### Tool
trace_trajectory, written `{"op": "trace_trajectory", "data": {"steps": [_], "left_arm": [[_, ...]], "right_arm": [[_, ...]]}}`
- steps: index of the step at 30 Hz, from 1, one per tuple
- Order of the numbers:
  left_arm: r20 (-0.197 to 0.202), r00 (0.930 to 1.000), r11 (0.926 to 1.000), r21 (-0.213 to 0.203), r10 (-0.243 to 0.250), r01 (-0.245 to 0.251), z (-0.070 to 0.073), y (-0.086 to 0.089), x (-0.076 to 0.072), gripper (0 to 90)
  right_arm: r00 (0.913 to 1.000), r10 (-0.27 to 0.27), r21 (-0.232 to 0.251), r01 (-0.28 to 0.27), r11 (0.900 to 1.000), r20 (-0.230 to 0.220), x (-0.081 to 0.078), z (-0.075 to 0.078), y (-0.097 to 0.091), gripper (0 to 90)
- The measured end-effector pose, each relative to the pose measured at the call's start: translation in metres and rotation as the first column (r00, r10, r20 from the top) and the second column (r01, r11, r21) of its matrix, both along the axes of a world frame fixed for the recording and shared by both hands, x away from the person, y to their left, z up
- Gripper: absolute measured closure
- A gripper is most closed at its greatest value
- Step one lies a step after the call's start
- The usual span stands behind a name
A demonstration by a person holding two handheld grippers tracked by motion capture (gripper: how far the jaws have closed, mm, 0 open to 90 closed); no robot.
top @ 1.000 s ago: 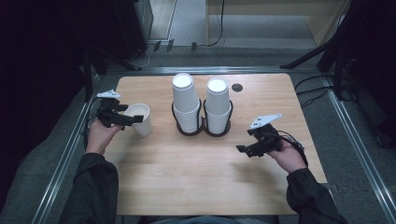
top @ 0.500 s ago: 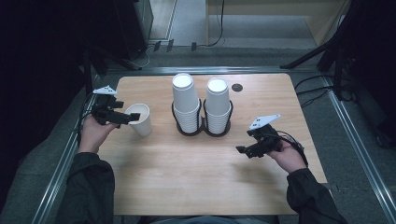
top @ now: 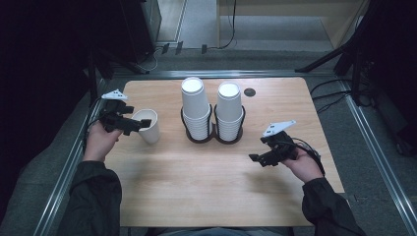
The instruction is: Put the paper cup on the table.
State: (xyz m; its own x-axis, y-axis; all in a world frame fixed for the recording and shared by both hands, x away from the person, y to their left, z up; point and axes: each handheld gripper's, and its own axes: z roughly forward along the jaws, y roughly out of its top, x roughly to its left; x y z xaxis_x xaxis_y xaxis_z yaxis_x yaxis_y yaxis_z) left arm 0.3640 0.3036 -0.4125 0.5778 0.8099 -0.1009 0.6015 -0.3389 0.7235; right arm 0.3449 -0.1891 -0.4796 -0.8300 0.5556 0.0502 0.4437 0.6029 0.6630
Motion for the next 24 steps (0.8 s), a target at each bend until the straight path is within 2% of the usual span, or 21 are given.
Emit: {"op": "trace_trajectory", "data": {"steps": [2, 5, 8, 9, 15, 18, 21, 24], "left_arm": [[0.005, 1.0, 1.0, 0.009, 0.002, -0.002, 0.0, -0.004, -0.001, 3.6], [0.022, 0.9998, 1.0, -0.01, -0.001, 0.001, -0.002, -0.012, -0.004, 3.7], [0.021, 0.9997, 0.9999, -0.01, -0.009, 0.009, -0.003, -0.019, -0.007, 3.7], [0.015, 0.9996, 0.9995, -0.023, -0.022, 0.022, -0.004, -0.024, -0.009, 3.7], [0.005, 0.9991, 0.9989, -0.022, -0.042, 0.042, -0.008, -0.036, -0.014, 3.7], [0.028, 0.9993, 0.9996, 0.009, -0.026, 0.026, -0.014, -0.044, -0.018, 5.1], [0.023, 0.9993, 0.9995, -0.007, -0.03, 0.03, -0.018, -0.051, -0.02, 5.5], [0.019, 0.9989, 0.9991, 0.009, -0.042, 0.042, -0.022, -0.059, -0.022, 5.5]], "right_arm": [[1.0, -0.001, 0.001, 0.001, 1.0, 0.001, 0.0, 0.0, 0.0, 20.1], [1.0, -0.001, 0.004, 0.001, 1.0, 0.004, 0.001, 0.001, 0.0, 20.1], [1.0, 0.001, 0.008, -0.001, 1.0, 0.003, 0.001, 0.001, 0.001, 20.1], [1.0, 0.003, 0.005, -0.003, 1.0, 0.001, 0.002, 0.001, 0.001, 20.1], [0.9999, 0.01, 0.005, -0.01, 0.9999, 0.003, 0.003, 0.002, 0.004, 20.1], [0.9998, 0.018, 0.003, -0.018, 0.9998, 0.003, 0.005, 0.002, 0.007, 20.1], [0.9998, 0.022, 0.003, -0.022, 0.9998, 0.002, 0.007, 0.002, 0.01, 20.1], [0.9994, 0.033, 0.0, -0.033, 0.9994, 0.002, 0.008, 0.002, 0.013, 20.1]]}}
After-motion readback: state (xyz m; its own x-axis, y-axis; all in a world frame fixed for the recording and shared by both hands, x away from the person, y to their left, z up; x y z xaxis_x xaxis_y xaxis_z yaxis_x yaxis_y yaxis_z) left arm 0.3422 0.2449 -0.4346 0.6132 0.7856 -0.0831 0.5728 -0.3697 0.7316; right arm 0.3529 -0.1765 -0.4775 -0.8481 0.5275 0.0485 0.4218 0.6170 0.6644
